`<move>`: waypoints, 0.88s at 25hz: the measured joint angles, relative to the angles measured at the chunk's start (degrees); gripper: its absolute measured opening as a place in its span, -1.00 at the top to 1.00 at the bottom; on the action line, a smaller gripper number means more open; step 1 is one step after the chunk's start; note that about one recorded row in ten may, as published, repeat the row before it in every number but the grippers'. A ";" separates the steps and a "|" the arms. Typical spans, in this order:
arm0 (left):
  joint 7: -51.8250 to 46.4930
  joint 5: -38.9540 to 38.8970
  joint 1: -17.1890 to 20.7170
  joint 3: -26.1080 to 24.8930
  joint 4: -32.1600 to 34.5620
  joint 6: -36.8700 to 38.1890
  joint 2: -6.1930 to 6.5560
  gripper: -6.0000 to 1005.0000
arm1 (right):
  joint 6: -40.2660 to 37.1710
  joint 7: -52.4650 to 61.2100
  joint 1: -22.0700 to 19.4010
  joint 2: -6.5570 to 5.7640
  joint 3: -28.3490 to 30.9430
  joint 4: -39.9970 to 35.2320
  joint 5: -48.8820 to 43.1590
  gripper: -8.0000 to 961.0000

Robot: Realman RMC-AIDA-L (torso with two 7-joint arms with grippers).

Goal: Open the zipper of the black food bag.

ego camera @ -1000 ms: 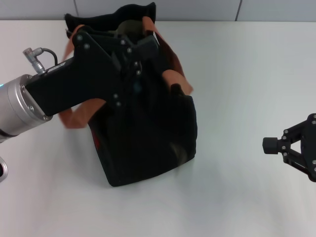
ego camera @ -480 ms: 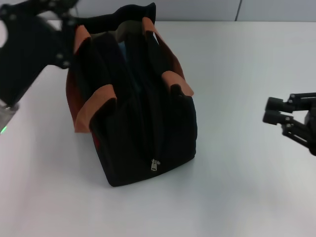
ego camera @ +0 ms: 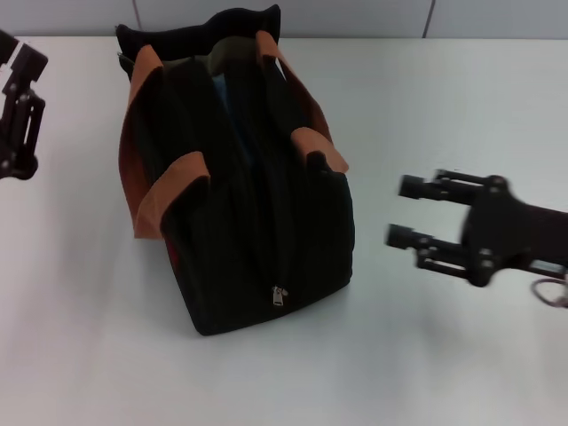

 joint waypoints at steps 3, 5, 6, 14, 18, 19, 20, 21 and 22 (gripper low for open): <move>-3.88 1.26 1.87 0.79 1.17 0.36 0.42 0.69 | 3.43 -0.91 2.39 0.00 -2.78 3.26 0.10 -0.11; -5.31 3.65 2.87 2.02 3.16 0.41 0.84 0.56 | 3.70 -1.58 2.95 0.03 -4.06 4.30 0.29 -0.19; -8.33 6.87 3.96 3.49 6.06 0.67 1.50 0.49 | 3.11 -1.94 2.91 0.05 -4.32 4.59 0.33 -0.23; -23.88 26.52 5.10 7.55 19.48 2.61 4.75 -0.17 | -6.94 -0.39 -1.78 -0.34 -3.80 -0.19 0.36 -0.18; -26.81 35.24 3.22 7.38 21.76 2.24 3.62 -0.41 | -7.67 0.68 -2.20 -0.34 -5.32 -1.32 -0.49 -0.47; -27.01 36.19 2.80 7.28 21.73 2.16 3.49 -0.44 | -7.57 0.70 -2.15 -0.31 -5.72 -1.29 -0.71 -0.52; -27.52 37.20 2.29 7.24 21.72 1.93 3.30 -0.47 | -7.45 0.71 -2.08 -0.27 -5.97 -1.24 -0.84 -0.58; -27.63 37.35 2.23 7.24 21.74 1.86 3.28 -0.51 | -7.35 0.71 -2.04 -0.25 -6.07 -1.19 -0.86 -0.64; -28.30 37.86 1.87 7.24 21.90 1.39 3.19 -0.54 | -7.28 0.70 -2.02 -0.23 -6.13 -1.15 -0.86 -0.66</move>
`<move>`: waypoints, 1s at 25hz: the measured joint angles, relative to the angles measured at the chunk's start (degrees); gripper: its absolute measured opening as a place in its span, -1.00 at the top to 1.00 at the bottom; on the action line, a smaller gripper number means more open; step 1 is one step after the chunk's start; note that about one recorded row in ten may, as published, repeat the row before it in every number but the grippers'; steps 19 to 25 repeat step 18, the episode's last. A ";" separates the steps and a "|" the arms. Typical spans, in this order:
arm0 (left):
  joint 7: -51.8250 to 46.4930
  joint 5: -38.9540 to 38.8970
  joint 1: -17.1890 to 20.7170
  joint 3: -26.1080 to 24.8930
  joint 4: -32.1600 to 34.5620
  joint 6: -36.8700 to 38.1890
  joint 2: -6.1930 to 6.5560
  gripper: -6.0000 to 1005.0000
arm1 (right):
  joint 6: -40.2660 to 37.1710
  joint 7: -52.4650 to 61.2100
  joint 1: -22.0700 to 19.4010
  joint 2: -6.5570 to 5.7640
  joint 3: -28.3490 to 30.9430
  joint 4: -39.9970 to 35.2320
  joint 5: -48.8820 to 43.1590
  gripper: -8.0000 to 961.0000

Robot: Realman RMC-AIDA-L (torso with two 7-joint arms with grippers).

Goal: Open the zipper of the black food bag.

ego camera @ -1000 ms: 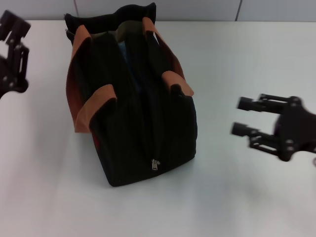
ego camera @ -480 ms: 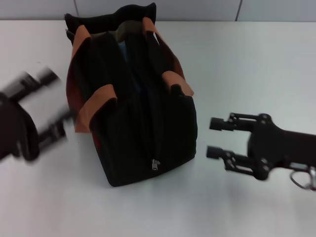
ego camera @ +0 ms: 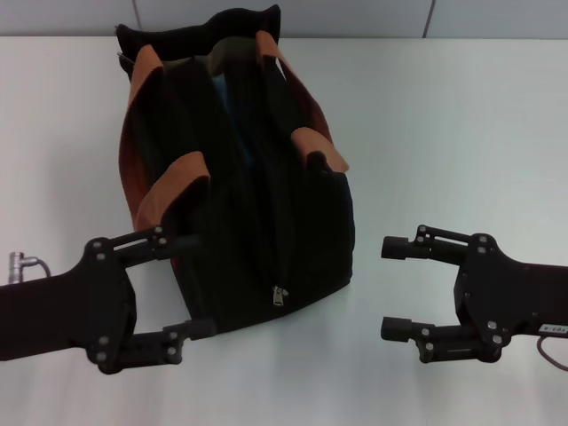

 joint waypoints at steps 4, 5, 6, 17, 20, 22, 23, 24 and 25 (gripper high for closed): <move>-0.47 0.38 -0.12 0.00 0.21 -0.60 -0.04 -0.54 | -0.23 0.00 0.08 0.04 -0.01 -0.04 0.12 -0.73; -0.49 0.42 -0.12 0.00 0.23 -0.61 -0.04 -0.54 | -0.27 0.00 0.09 0.05 -0.02 -0.04 0.17 -0.75; -0.49 0.42 -0.12 0.00 0.23 -0.61 -0.04 -0.54 | -0.27 -0.07 0.09 0.05 -0.02 -0.04 0.19 -0.75; -0.60 0.62 -0.08 0.06 0.33 -1.00 -0.03 -0.54 | 0.00 -0.54 0.18 0.14 -0.02 0.17 0.30 -0.75; -0.57 0.64 -0.08 0.07 0.34 -1.17 -0.09 -0.54 | 0.00 -0.54 0.18 0.14 -0.01 0.18 0.32 -0.75; -0.57 0.64 -0.08 0.07 0.34 -1.17 -0.09 -0.54 | 0.00 -0.54 0.18 0.14 -0.01 0.18 0.32 -0.75; -0.57 0.64 -0.08 0.07 0.34 -1.17 -0.09 -0.54 | 0.00 -0.54 0.18 0.14 -0.01 0.18 0.32 -0.75; -0.57 0.64 -0.08 0.07 0.34 -1.17 -0.09 -0.54 | 0.00 -0.54 0.18 0.14 -0.01 0.18 0.32 -0.75; -0.57 0.64 -0.08 0.07 0.34 -1.17 -0.09 -0.54 | 0.00 -0.54 0.18 0.14 -0.01 0.18 0.32 -0.75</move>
